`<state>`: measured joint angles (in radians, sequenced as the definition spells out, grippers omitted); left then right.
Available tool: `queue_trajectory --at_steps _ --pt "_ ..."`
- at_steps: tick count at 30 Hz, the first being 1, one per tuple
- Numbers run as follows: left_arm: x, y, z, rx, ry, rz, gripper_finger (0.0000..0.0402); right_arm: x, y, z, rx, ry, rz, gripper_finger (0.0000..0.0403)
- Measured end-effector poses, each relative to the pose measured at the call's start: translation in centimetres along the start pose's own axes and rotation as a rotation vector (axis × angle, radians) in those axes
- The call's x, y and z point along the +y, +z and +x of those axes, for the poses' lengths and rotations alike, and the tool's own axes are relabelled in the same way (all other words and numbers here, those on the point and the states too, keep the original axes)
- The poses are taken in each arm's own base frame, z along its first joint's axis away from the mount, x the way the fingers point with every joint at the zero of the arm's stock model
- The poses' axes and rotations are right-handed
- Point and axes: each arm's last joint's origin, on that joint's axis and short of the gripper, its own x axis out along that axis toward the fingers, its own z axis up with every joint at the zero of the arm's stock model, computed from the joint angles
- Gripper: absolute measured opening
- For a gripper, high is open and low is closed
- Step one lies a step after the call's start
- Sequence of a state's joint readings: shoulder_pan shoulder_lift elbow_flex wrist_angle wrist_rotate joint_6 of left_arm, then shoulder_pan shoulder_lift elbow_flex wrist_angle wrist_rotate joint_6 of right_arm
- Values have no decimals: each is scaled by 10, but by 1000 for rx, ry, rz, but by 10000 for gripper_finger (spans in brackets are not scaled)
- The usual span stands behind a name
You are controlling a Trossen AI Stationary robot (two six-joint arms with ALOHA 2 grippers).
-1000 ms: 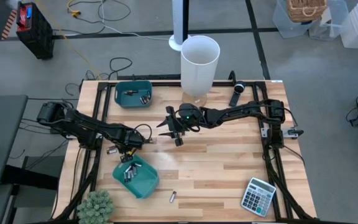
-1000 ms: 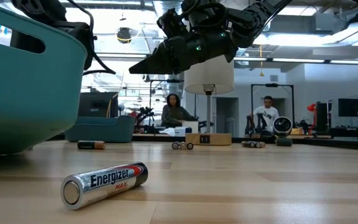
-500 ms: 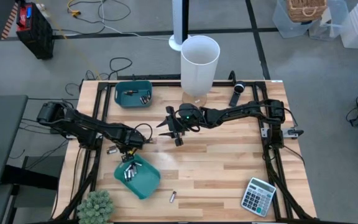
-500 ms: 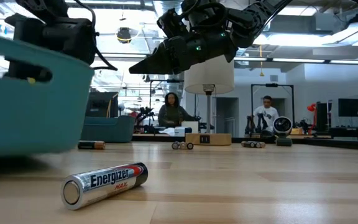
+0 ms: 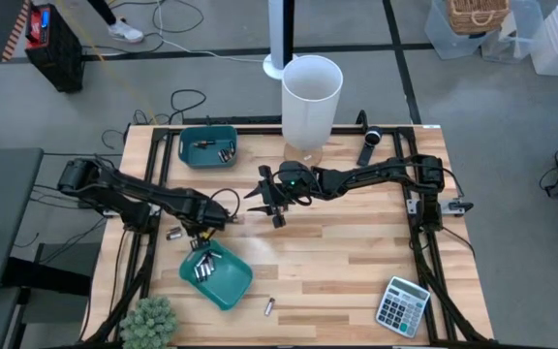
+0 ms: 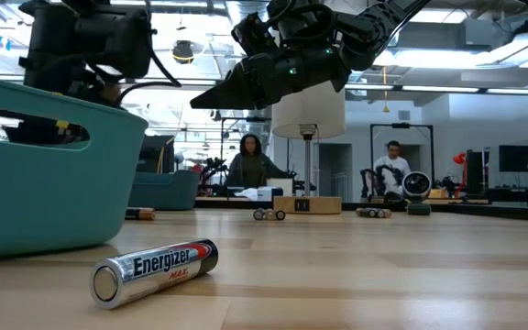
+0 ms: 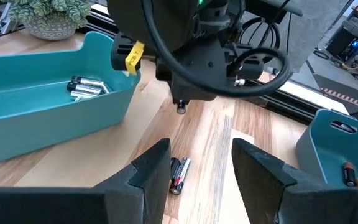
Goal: Sort batteries
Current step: Put the silver battery into the green bin
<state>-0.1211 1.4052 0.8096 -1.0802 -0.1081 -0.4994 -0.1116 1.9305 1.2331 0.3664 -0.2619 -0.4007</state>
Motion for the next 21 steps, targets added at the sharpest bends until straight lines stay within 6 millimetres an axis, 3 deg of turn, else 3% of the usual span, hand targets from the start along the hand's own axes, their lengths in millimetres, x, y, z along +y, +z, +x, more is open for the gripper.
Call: queue_trajectory --at_steps 11,21 --pt "1 4 -29 -1 56 -3 33 0 -1 0 9 3 2 189" --pt "-18 -4 -78 -150 -4 116 33 -8 -5 -3 21 -15 12 189"
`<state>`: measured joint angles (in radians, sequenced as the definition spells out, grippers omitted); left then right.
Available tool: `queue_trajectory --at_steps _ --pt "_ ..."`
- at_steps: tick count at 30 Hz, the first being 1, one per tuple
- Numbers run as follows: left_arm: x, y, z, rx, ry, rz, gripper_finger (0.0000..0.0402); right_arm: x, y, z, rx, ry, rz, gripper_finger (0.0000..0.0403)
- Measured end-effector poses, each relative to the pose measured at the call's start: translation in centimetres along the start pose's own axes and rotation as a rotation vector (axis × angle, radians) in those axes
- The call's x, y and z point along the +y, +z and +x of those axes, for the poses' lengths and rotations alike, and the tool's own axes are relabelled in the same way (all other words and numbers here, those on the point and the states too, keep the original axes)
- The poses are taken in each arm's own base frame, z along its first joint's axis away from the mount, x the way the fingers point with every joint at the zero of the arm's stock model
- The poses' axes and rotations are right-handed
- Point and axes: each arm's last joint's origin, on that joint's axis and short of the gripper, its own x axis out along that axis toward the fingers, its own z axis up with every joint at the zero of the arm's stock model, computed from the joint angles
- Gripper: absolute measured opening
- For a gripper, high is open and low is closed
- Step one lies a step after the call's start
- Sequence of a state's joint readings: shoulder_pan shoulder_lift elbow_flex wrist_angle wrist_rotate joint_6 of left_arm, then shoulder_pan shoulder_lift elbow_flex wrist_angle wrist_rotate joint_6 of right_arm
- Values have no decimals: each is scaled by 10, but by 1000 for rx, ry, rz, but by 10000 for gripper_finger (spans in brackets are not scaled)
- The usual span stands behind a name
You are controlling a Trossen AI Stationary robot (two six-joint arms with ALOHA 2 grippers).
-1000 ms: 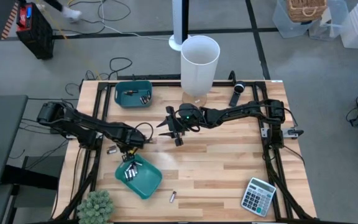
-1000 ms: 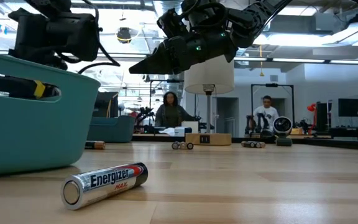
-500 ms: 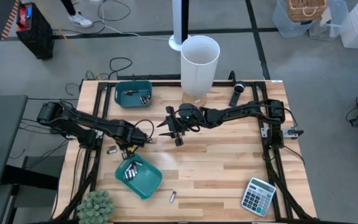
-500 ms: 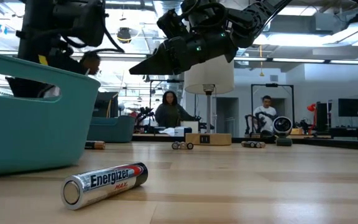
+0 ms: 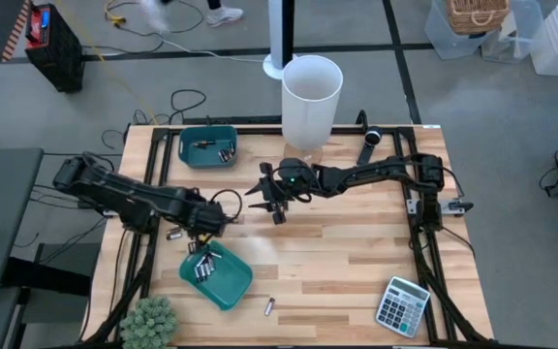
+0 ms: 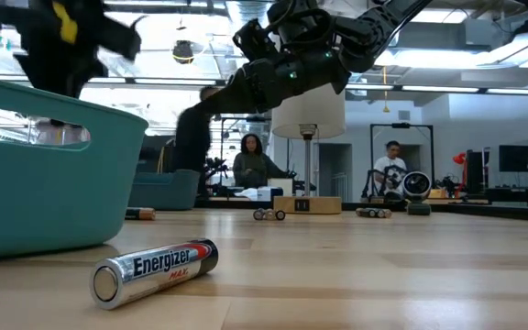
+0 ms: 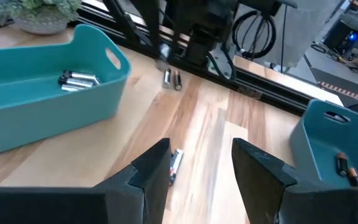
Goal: Sort batteries
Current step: Put the silver battery into the green bin, then put the black battery into the blue bin
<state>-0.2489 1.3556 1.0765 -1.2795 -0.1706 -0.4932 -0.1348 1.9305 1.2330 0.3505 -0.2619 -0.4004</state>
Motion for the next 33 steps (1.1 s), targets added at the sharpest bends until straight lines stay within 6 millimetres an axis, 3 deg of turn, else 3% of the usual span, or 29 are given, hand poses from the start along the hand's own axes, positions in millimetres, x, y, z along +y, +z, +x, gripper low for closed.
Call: queue_trajectory --at_steps 4,8,14,20,28,33 --pt "-13 -10 -20 -134 -83 35 33 -5 -3 -1 12 -8 17 189" --pt "-31 -12 -28 -240 -172 35 33 -9 -5 -3 17 -19 30 189" --pt "-63 -8 -17 -239 -244 97 33 -12 -6 -4 17 -26 32 189" --pt "-82 -3 -2 -169 -276 78 36 -12 -6 -4 14 -27 30 189" --pt "-88 1 4 -142 -290 7 125 -10 -10 -4 62 -6 52 189" --pt "-87 0 3 -143 -292 4 155 -6 -17 -4 130 26 47 189"
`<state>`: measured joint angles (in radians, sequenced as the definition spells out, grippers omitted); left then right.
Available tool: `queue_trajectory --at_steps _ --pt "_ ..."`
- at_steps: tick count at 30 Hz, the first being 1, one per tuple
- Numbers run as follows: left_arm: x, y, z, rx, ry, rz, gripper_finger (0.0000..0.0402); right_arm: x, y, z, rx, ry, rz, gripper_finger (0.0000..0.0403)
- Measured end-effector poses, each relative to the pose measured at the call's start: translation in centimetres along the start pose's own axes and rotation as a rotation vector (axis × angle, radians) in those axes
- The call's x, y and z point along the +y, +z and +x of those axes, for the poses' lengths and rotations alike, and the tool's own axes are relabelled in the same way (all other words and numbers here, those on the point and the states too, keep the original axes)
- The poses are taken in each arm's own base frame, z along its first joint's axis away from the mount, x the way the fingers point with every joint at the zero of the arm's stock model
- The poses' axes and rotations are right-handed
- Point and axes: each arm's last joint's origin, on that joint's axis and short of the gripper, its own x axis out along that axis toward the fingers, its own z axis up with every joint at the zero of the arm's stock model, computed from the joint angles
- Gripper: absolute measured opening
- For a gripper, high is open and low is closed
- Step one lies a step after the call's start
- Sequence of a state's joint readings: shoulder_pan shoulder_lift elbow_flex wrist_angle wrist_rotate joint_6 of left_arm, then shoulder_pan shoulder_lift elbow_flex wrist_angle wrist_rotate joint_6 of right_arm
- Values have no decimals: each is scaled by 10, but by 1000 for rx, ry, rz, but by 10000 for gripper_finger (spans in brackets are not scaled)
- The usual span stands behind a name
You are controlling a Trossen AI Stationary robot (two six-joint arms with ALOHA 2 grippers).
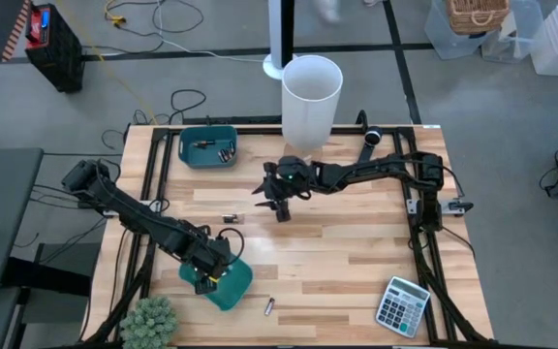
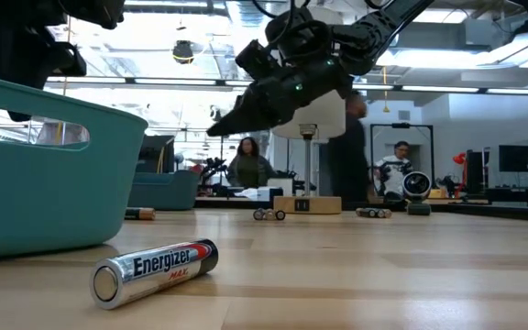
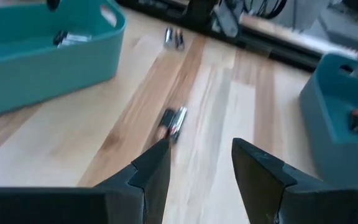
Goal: Sort batteries
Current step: Put the black battery into the blue bin
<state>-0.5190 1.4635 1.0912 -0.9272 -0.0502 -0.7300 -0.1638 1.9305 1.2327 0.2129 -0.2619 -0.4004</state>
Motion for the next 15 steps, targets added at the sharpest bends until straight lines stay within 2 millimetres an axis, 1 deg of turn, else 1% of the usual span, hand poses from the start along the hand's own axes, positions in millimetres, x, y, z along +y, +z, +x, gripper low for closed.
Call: queue_trajectory --at_steps 6,10,12,15 --pt "1 1 0 -26 34 33 155 9 -12 -2 145 68 18 189" --pt "4 2 -2 -82 111 49 149 13 -21 -7 253 106 102 189" --pt "7 1 -4 -107 150 49 149 14 -29 -9 295 112 144 191" --pt "11 0 -11 -149 201 49 148 13 -40 -16 373 81 198 204"
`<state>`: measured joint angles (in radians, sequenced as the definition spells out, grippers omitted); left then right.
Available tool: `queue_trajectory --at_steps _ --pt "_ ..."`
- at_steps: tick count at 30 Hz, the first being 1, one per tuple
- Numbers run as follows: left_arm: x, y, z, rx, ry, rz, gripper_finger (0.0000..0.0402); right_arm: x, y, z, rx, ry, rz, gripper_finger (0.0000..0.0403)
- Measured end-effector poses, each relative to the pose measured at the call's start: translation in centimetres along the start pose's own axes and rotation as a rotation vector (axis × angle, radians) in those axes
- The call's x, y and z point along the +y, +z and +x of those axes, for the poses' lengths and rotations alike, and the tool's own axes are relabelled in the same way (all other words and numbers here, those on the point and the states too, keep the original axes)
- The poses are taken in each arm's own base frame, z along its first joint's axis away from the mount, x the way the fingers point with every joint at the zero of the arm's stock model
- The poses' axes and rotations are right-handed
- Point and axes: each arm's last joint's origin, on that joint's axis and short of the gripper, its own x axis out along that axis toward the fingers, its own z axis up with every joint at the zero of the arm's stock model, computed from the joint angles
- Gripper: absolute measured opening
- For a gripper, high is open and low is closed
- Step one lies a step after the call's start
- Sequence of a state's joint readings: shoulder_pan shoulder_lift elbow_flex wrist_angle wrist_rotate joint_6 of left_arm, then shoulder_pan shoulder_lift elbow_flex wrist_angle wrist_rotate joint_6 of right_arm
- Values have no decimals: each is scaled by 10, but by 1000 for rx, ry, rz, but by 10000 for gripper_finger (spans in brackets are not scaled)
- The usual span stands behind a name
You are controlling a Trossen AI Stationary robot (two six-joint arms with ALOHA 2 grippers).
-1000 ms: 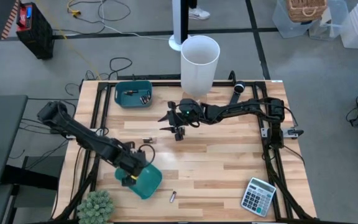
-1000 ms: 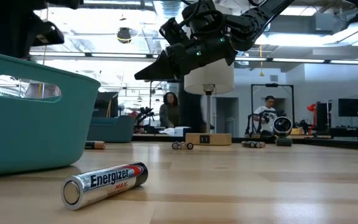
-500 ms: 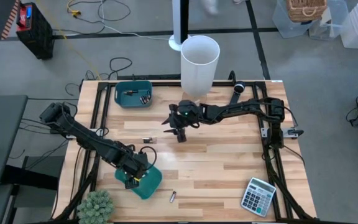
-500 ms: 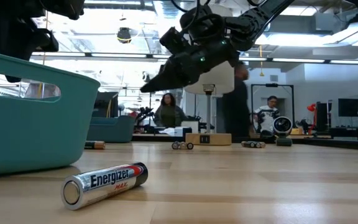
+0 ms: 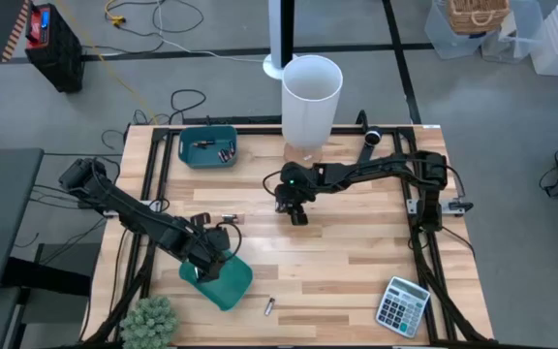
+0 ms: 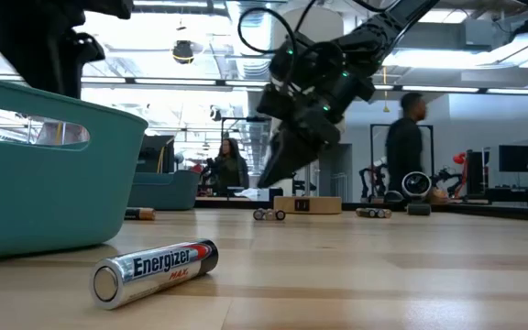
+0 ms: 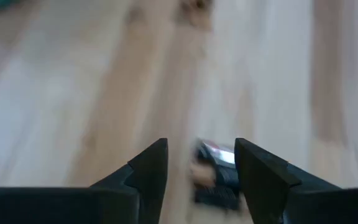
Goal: Sort batteries
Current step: Put the black battery into the blue bin
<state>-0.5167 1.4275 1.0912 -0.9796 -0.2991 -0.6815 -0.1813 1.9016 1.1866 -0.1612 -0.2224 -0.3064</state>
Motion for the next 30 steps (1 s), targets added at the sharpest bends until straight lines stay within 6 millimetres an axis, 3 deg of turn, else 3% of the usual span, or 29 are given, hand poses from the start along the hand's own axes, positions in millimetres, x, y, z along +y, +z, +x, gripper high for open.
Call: queue_trajectory --at_steps 5,12,30 --pt "10 -1 -13 -93 80 -3 148 -7 -13 -13 13 -60 61 240" --pt "15 0 -16 -159 166 45 148 -11 -35 -8 37 -74 96 265" --pt "16 1 -17 -178 196 63 148 -9 -37 -2 26 -94 109 266"
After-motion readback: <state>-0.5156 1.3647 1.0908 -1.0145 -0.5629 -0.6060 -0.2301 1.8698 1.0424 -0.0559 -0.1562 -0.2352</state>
